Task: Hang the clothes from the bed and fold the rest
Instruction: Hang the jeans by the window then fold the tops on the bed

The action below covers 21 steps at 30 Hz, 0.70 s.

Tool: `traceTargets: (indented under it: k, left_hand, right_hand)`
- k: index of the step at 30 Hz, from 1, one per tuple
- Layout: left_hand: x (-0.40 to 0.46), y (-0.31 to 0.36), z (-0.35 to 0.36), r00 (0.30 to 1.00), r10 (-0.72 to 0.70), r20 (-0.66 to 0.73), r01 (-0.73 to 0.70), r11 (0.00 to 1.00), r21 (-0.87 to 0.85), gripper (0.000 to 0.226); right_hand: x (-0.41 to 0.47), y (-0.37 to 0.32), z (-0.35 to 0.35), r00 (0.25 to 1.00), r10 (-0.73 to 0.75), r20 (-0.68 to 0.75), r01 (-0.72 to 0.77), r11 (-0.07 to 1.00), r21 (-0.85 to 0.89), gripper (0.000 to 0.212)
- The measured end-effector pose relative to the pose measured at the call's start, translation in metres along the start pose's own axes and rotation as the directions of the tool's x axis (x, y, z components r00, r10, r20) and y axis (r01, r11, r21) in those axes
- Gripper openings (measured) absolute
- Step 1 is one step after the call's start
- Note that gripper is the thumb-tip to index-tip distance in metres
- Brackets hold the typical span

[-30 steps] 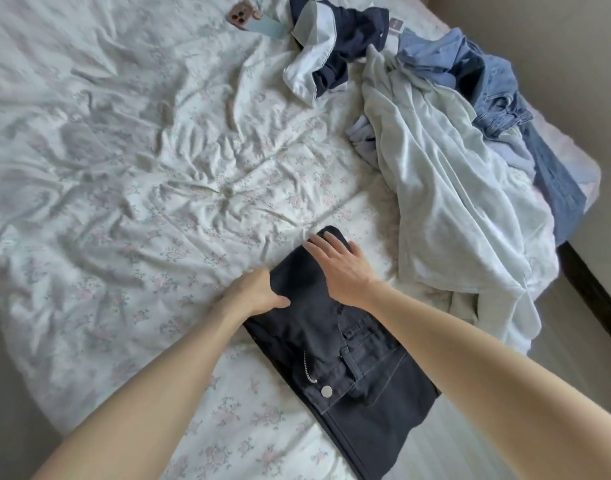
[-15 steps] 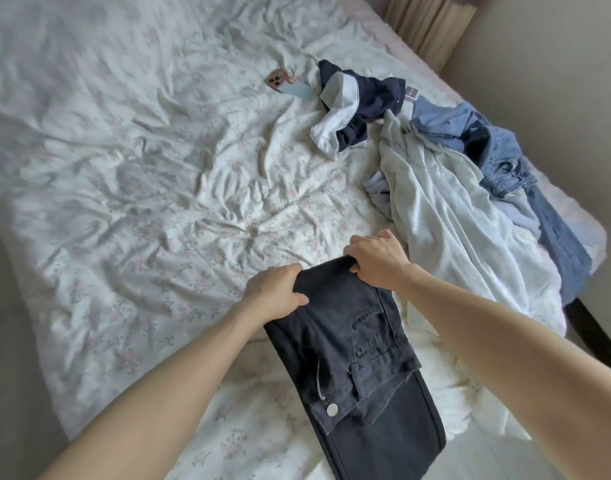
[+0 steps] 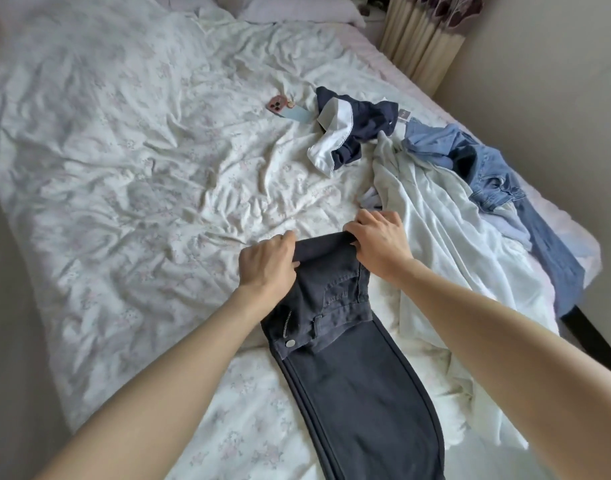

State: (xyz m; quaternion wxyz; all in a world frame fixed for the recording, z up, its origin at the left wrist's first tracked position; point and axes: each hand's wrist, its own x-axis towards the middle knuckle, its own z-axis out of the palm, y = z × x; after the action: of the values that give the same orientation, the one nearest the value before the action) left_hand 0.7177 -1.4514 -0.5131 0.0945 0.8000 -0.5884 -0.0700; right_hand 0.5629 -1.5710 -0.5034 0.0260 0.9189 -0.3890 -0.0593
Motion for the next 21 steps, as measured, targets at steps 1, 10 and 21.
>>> traceTargets:
  k: [1,10,21]
  left_hand:
    - [-0.010,0.005,0.006,1.000,0.013,0.011,-0.013,1.000,-0.008,0.022]
    - [-0.089,0.054,0.019,0.857,0.332,0.395,-0.297,0.943,-0.148,0.060]
    - [-0.209,0.138,0.112,0.645,0.406,0.648,-0.438,0.891,-0.122,0.054]
  right_hand:
    - [-0.011,0.002,0.007,1.000,-0.012,0.011,0.012,1.000,0.010,0.033]
    - [-0.150,0.029,0.038,0.996,-0.054,-0.067,0.059,0.995,0.086,0.038]
    - [-0.300,0.051,0.129,0.895,0.034,0.444,-0.049,0.998,0.024,0.051]
